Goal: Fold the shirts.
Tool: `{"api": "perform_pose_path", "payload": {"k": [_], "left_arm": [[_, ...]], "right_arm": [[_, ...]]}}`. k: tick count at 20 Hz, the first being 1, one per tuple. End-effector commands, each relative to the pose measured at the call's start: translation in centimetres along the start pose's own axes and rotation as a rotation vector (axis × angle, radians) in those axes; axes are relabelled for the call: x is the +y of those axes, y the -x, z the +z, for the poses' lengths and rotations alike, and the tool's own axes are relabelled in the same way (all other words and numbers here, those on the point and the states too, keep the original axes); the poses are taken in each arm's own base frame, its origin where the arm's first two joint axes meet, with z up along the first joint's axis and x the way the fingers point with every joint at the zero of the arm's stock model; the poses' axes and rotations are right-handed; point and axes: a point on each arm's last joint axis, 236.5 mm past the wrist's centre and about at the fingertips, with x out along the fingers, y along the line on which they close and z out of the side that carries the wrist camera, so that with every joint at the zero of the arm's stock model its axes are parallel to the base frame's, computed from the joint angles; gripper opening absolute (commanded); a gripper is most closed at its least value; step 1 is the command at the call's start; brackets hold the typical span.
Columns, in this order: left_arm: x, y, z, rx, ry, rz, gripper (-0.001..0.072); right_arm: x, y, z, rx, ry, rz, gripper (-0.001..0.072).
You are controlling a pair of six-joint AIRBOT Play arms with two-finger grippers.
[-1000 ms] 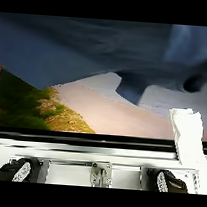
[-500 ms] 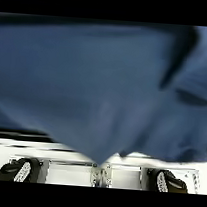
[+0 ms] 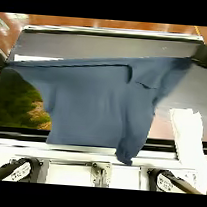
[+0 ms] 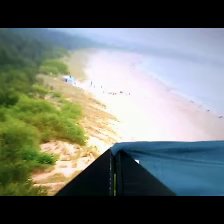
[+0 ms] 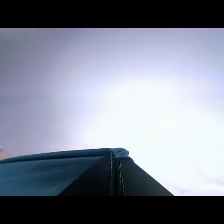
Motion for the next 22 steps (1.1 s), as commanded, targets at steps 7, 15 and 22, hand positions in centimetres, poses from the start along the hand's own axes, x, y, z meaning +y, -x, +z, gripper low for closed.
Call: {"api": "perform_pose_path", "payload": {"k": [7, 15, 22], "left_arm": [[-3.0, -20.2, -2.7, 0.222, 0.225, -0.202, 0.0045], [1.4, -17.6, -9.3, 0.550, 0.211, -0.228, 0.0599], [1.4, -13.5, -23.1, 0.844, 0.429, -0.401, 0.0599]], "right_arm": [[2.9, -22.1, -5.4, 0.083, -0.071, -0.018, 0.0062], [-1.2, -14.0, -9.0, 0.340, 0.051, -0.136, 0.0641], [-4.3, -8.7, -25.0, 0.764, -0.262, -0.002, 0.0589]]}}
